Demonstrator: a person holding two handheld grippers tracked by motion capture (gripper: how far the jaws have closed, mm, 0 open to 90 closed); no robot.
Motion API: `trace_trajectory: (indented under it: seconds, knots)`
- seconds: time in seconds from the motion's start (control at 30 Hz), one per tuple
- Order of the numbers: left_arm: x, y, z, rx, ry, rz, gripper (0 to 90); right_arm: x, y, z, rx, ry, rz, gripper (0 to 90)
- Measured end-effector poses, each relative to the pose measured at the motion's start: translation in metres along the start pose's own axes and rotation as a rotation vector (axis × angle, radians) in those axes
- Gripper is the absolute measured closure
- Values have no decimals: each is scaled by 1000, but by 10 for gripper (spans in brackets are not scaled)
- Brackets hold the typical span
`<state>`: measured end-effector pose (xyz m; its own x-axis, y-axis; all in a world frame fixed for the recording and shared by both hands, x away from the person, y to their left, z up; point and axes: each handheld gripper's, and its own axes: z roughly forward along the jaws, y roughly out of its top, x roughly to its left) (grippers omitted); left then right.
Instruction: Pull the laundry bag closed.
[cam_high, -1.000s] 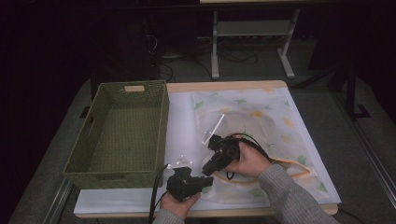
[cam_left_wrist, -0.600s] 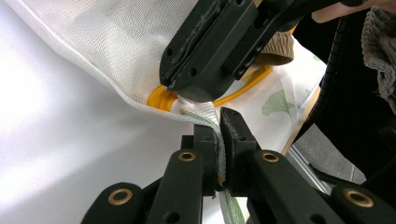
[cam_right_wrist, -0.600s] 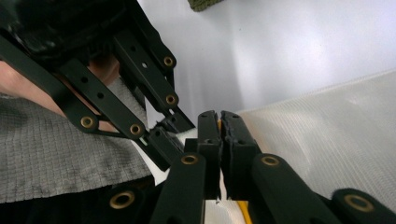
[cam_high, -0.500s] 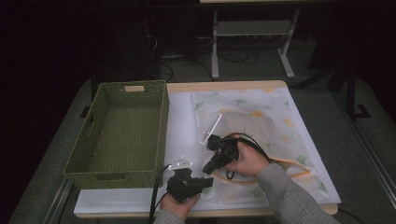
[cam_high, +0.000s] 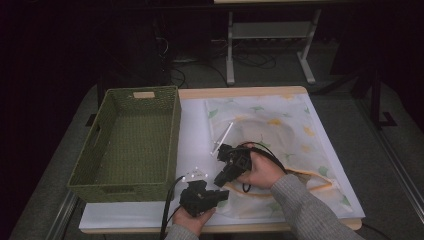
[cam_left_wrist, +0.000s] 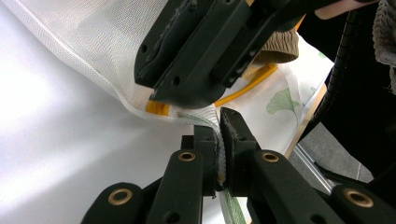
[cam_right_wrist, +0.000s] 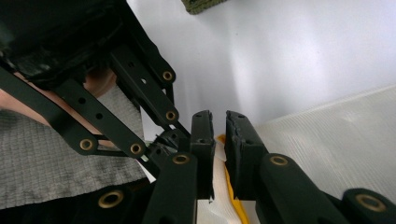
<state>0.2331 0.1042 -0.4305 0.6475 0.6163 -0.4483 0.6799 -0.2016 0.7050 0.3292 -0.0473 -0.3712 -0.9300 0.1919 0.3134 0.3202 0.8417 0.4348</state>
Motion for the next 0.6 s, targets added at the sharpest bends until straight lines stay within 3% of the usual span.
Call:
trace_trajectory:
  seconds: [0.27, 0.6]
  knots:
    - [0, 1, -2, -4, 6, 7, 852, -1, -2, -3, 11, -6, -5, 862]
    - [1, 2, -5, -21, 11, 8, 868, -6, -10, -11, -6, -17, 29, 891]
